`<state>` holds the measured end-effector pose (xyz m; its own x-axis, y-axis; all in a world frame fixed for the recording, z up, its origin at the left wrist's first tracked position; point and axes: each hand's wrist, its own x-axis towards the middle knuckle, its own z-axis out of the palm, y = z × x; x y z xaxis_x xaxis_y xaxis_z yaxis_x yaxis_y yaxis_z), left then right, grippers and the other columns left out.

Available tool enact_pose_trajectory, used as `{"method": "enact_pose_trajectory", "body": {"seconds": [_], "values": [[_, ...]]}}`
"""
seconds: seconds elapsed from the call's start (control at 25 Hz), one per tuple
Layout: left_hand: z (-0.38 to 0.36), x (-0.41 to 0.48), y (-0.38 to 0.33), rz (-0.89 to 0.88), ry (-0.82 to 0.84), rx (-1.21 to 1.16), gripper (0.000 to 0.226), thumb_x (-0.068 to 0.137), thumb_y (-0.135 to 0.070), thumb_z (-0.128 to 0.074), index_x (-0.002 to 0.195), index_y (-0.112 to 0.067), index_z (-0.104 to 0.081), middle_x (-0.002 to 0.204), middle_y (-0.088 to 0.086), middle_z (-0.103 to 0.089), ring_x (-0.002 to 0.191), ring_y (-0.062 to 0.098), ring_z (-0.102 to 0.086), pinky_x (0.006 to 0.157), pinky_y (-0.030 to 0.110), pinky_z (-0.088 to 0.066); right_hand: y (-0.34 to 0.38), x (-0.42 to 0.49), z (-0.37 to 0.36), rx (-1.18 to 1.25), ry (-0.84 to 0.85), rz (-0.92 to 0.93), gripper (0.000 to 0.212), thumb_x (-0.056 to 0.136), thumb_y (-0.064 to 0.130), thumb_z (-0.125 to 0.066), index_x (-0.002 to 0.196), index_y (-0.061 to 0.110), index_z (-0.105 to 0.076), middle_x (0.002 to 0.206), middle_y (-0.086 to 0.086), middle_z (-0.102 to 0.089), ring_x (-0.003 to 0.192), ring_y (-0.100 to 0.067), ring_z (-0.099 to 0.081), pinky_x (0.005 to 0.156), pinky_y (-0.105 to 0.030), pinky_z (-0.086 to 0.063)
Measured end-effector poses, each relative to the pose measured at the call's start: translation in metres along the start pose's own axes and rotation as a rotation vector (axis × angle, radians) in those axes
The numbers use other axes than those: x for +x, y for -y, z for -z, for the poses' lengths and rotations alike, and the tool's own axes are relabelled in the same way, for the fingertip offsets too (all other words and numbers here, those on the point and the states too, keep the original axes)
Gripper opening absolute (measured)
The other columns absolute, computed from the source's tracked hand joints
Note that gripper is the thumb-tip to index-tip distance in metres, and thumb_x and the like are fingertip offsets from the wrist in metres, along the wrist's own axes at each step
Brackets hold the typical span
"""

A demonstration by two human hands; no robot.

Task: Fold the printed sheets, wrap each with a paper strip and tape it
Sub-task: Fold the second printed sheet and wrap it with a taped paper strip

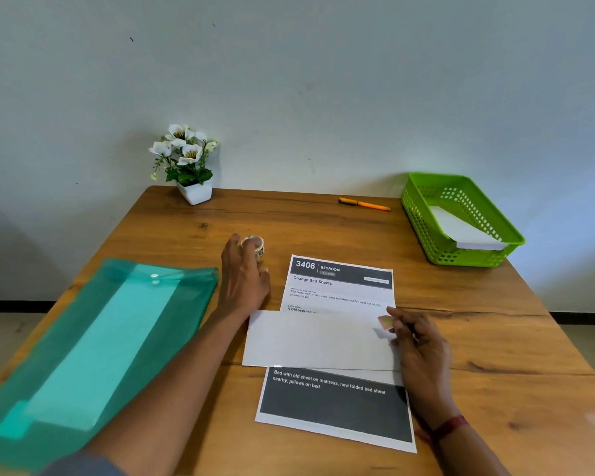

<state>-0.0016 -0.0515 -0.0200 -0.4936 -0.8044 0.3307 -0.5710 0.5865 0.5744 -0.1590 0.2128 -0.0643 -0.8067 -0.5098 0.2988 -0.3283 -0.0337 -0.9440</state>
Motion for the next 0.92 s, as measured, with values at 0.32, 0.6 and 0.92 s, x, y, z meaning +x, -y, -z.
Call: {"method": "enact_pose_trajectory", "body": {"seconds": [0.32, 0.6, 0.92], "values": [[-0.018, -0.098, -0.065, -0.339, 0.176, -0.086, 0.025, 0.087, -0.017, -0.067, 0.111, -0.015, -0.063, 0.121, 0.003, -0.055, 0.12, 0.018, -0.047, 0.096, 0.03, -0.048, 0.006, 0.015, 0.027, 0.11, -0.087, -0.262, 0.014, 0.087, 0.008, -0.073, 0.092, 0.022, -0.072, 0.084, 0.002, -0.075, 0.075, -0.015, -0.067, 0.068, -0.03, -0.057], [-0.053, -0.12, -0.114, -0.542, 0.281, -0.001, 0.02, 0.097, -0.024, -0.054, 0.109, -0.013, -0.067, 0.106, 0.001, -0.063, 0.101, 0.019, -0.055, 0.103, 0.036, -0.04, 0.007, 0.041, 0.047, -0.023, 0.184, -0.415, 0.008, 0.091, 0.011, -0.069, 0.088, 0.015, -0.075, 0.076, -0.012, -0.073, 0.06, -0.018, -0.053, 0.054, -0.028, -0.048], [-0.065, -0.13, -0.112, -0.571, 0.286, 0.076, 0.025, 0.099, -0.024, -0.048, 0.118, -0.014, -0.062, 0.113, 0.004, -0.056, 0.101, 0.023, -0.052, 0.096, 0.036, -0.041, 0.022, 0.077, 0.045, -0.282, 0.614, -0.39, 0.007, 0.092, 0.008, -0.067, 0.088, 0.008, -0.073, 0.057, 0.004, -0.062, 0.048, -0.007, -0.05, 0.048, -0.022, -0.05]]}}
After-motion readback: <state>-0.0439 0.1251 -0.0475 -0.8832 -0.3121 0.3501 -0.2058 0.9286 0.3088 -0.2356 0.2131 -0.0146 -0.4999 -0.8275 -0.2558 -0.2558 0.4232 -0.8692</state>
